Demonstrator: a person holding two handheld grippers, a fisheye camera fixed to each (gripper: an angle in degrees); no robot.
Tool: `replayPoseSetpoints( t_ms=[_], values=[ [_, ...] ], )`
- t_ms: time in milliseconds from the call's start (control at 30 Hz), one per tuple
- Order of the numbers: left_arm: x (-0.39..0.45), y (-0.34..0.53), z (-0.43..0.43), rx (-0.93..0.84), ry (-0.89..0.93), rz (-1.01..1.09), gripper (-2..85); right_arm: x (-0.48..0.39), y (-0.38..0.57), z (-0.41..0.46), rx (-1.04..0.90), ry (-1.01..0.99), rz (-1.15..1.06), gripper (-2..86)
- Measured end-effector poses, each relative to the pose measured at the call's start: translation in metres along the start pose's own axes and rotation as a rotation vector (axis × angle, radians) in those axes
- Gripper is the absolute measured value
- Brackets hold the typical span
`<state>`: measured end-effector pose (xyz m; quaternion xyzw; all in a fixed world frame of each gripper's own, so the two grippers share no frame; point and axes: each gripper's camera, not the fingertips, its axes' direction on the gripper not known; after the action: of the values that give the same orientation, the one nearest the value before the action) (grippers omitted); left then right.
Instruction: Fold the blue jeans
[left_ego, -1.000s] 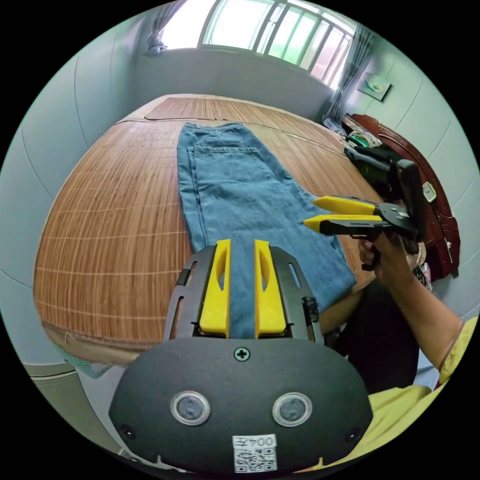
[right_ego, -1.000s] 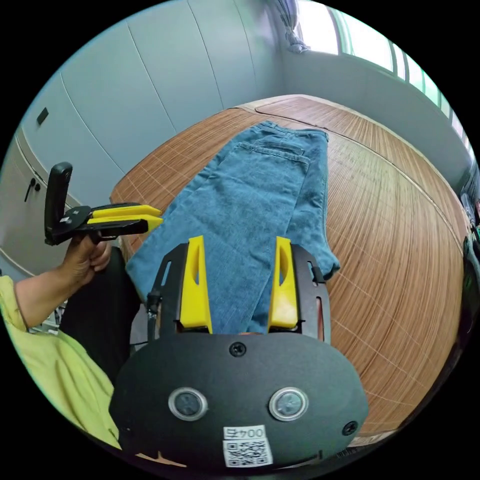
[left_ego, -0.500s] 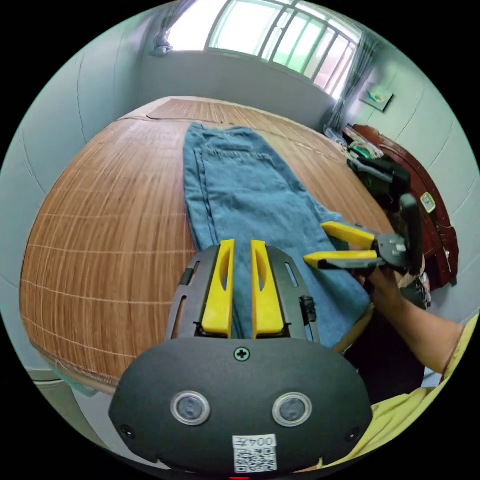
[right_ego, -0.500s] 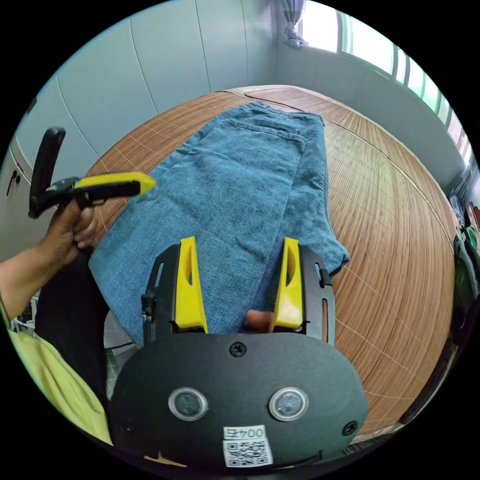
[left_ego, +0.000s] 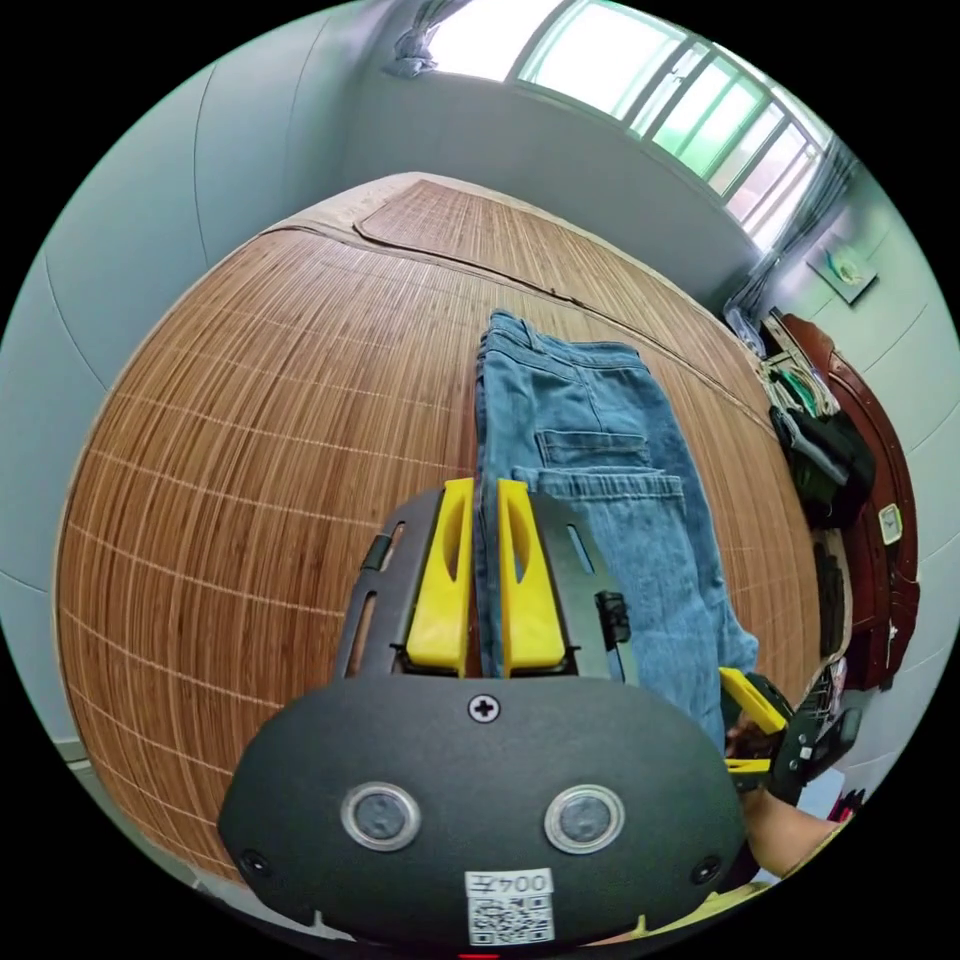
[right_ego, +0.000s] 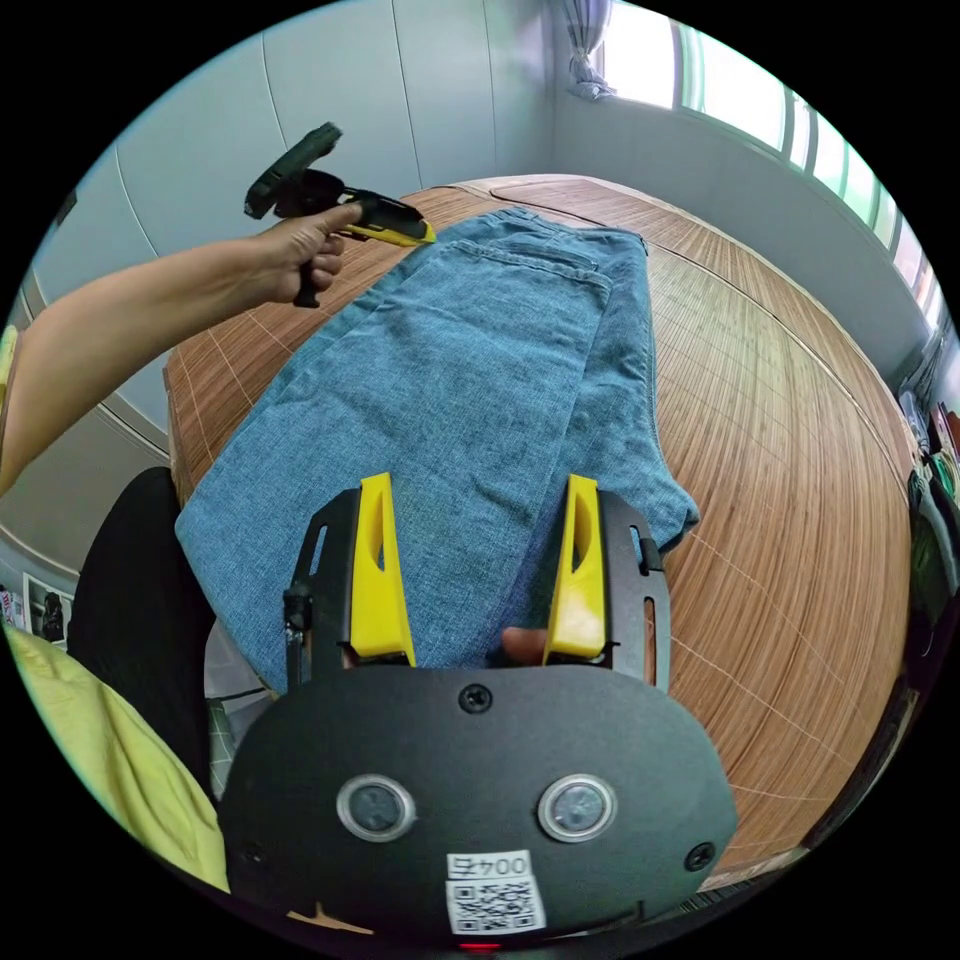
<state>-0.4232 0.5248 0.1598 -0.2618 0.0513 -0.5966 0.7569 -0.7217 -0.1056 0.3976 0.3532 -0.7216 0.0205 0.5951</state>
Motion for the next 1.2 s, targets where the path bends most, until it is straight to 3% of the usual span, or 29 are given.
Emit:
replayPoseSetpoints(
  t_ms=[200, 333, 467, 633, 700, 767, 933, 1200],
  values=[
    [0.014, -0.003, 0.025, 0.005, -0.136, 0.173, 1.8, 0.005, 0.004, 0.005, 0.006, -0.002, 0.003, 23.0],
    [0.000, -0.002, 0.021, 0.018, -0.060, 0.147, 1.3, 0.008, 0.005, 0.008, 0.007, -0.003, 0.003, 22.9],
    [-0.025, 0.013, -0.019, 0.086, -0.008, -0.015, 1.1, 0.011, 0.005, 0.010, 0.008, -0.002, 0.003, 22.9],
    [0.031, 0.062, -0.048, 0.143, 0.111, 0.163, 1.5, 0.015, 0.004, 0.012, 0.008, -0.003, 0.003, 23.0],
    [0.055, 0.075, -0.037, 0.101, 0.043, 0.237, 1.8, 0.015, 0.004, 0.013, 0.009, -0.003, 0.003, 23.0],
    [0.060, 0.084, -0.002, -0.014, -0.147, 0.254, 2.0, 0.016, 0.004, 0.014, 0.010, -0.003, 0.003, 22.9],
    [0.029, 0.078, 0.001, -0.002, 0.012, 0.167, 3.1, 0.017, 0.002, 0.015, 0.009, -0.002, 0.003, 22.9],
    [0.041, 0.099, -0.055, 0.046, 0.097, 0.207, 6.0, 0.016, -0.002, 0.016, 0.009, 0.000, 0.002, 22.9]
  ],
)
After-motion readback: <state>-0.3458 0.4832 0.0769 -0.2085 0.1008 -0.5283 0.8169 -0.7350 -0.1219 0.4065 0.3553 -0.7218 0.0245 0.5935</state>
